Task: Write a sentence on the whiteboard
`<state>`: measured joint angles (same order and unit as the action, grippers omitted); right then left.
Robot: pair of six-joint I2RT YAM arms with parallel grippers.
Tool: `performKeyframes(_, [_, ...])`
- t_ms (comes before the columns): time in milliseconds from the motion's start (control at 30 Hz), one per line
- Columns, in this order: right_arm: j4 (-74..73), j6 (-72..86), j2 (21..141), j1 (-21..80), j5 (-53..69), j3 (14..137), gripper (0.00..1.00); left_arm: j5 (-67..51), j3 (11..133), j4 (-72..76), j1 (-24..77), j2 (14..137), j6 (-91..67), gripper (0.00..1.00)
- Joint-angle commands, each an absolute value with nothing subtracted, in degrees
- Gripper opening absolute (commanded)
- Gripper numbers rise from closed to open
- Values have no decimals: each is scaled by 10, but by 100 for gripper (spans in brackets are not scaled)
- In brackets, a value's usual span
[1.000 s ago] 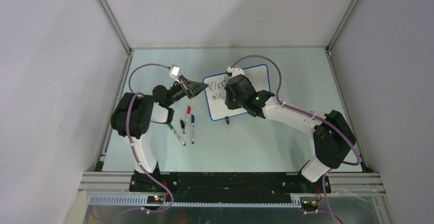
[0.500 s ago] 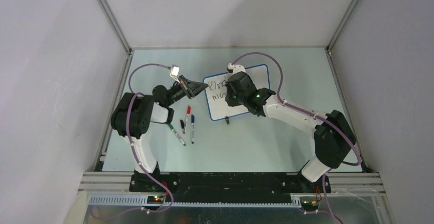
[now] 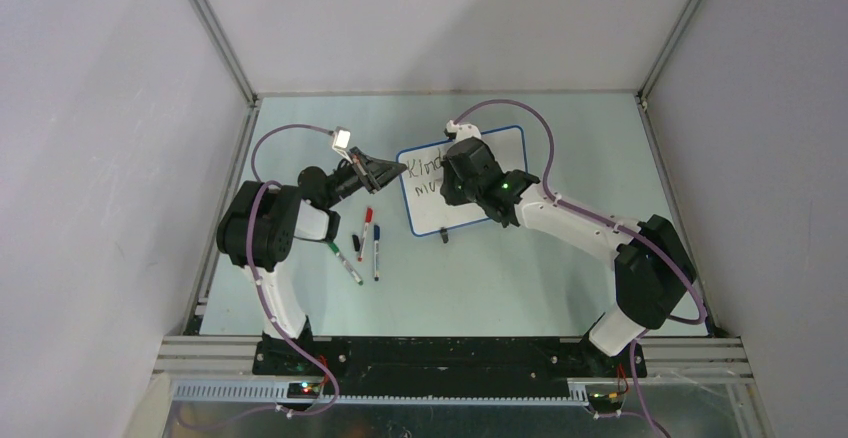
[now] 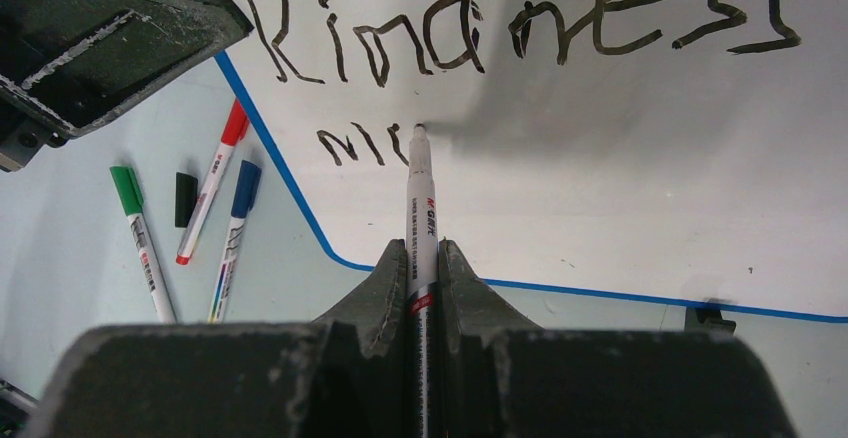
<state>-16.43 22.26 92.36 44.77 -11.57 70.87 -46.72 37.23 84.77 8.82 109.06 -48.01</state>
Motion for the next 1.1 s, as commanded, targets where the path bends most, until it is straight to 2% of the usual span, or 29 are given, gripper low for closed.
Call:
performKeyframes(0, [-171, 222, 935, 448, -123, 734, 0, -467, 369, 878, 85, 1063, -461, 0])
performKeyframes(1067, [-209, 222, 920, 460, -142, 734, 0, -467, 367, 878, 84, 1062, -460, 0])
